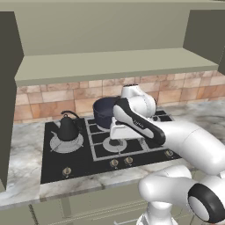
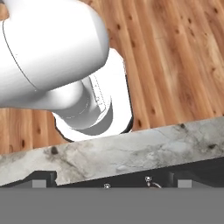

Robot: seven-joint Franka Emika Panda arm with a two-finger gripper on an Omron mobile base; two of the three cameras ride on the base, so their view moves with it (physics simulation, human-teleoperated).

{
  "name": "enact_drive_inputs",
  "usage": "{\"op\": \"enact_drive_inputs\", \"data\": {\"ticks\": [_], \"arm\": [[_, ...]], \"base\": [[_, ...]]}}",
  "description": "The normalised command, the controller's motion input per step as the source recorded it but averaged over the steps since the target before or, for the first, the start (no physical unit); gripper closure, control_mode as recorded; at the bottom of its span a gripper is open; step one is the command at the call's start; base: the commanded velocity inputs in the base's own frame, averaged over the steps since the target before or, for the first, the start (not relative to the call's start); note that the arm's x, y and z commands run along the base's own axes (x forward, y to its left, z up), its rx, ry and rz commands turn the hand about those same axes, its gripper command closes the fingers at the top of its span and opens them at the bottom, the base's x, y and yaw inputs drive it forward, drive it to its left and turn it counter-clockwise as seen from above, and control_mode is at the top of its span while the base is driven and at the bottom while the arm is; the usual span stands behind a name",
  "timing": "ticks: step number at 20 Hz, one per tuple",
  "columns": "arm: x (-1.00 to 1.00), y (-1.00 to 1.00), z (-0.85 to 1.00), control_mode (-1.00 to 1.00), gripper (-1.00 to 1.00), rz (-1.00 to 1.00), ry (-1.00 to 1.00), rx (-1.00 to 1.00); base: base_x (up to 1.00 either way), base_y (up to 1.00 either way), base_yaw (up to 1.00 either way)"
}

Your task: Pick the kettle from the cabinet and place it on a stove burner. Then pick the pot from the counter and place it on another stove burner. Finally, turn both burners on.

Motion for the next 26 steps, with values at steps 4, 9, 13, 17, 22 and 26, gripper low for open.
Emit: {"op": "enact_drive_inputs", "data": {"ticks": [4,9,13,17,22,26], "arm": [[0.00,0.00,-0.10,-1.00,-1.00,0.00,0.02,0.00],[0.00,0.00,0.00,-1.00,-1.00,0.00,0.00,0.00],[-0.02,0.00,-0.03,-1.00,-1.00,0.00,0.00,0.00],[-0.05,0.00,-0.08,-1.00,-1.00,0.00,0.00,0.00],[-0.14,0.00,-0.15,-1.00,-1.00,0.00,0.00,0.00],[-0.14,0.00,-0.07,-1.00,-1.00,0.00,0.00,0.00]], "base": [[0.00,0.00,0.00],[0.00,0.00,0.00],[0.00,0.00,0.00],[0.00,0.00,0.00],[0.00,0.00,0.00],[0.00,0.00,0.00]]}}
